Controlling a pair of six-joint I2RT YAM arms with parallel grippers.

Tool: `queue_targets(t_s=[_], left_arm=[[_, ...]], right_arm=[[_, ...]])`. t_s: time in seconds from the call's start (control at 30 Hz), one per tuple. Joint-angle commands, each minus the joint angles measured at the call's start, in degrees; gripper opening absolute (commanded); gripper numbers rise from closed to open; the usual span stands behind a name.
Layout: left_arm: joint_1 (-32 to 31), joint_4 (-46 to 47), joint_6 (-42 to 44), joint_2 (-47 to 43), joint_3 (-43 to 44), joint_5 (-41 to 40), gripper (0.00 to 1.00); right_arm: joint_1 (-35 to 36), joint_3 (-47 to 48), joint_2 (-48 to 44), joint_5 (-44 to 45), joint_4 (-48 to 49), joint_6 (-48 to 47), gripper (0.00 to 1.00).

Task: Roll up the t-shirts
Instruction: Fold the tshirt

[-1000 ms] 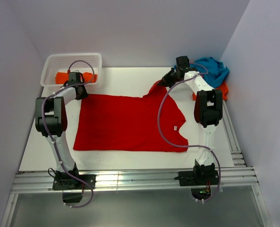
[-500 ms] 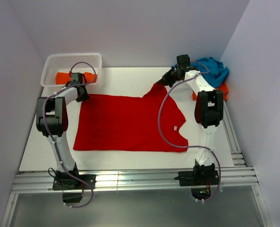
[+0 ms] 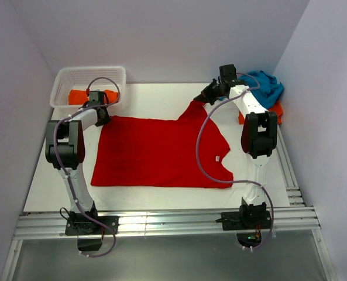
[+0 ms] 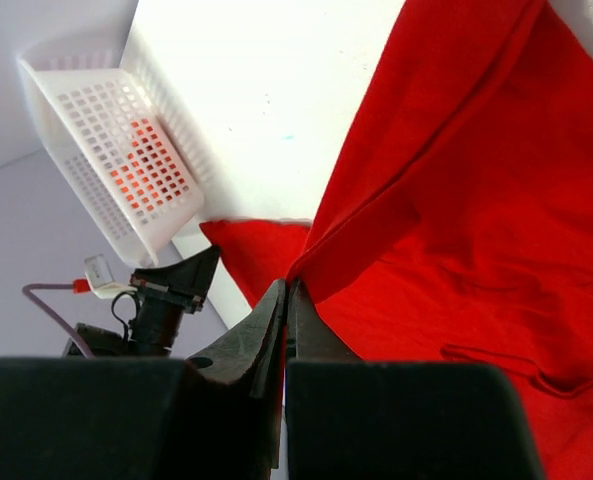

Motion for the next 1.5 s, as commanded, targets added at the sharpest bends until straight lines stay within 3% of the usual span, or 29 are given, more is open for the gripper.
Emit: queue_targets(t_s=[0.0, 0.27, 0.83, 1.17, 1.47], left_arm=[[0.2, 3.8, -2.3, -5.0, -2.4, -2.9, 0.00], [0.2, 9.3, -5.7, -12.4, -10.4, -3.3, 0.00], [0.2, 13.3, -6.5, -21.2, -18.0, -1.1, 0.00], [0.2, 15.5, -7.8, -26.5, -22.9, -0.7, 0.00], [0.2, 15.5, -7.6, -28.5, -24.6, -1.5, 0.00]], right_arm=[[0.3, 2.6, -3.5, 0.1, -1.6, -0.5, 0.00], [0.3, 0.6, -5.5, 3.3, -4.3, -1.6, 0.00], [4.8, 0.7, -10.2, 16.9, -13.2, -5.7, 0.00], [6.4, 5.5, -11.2, 25.2, -20.8, -10.6, 0.00], [6.8, 4.7, -13.3, 28.5, -22.7, -12.8, 0.00]])
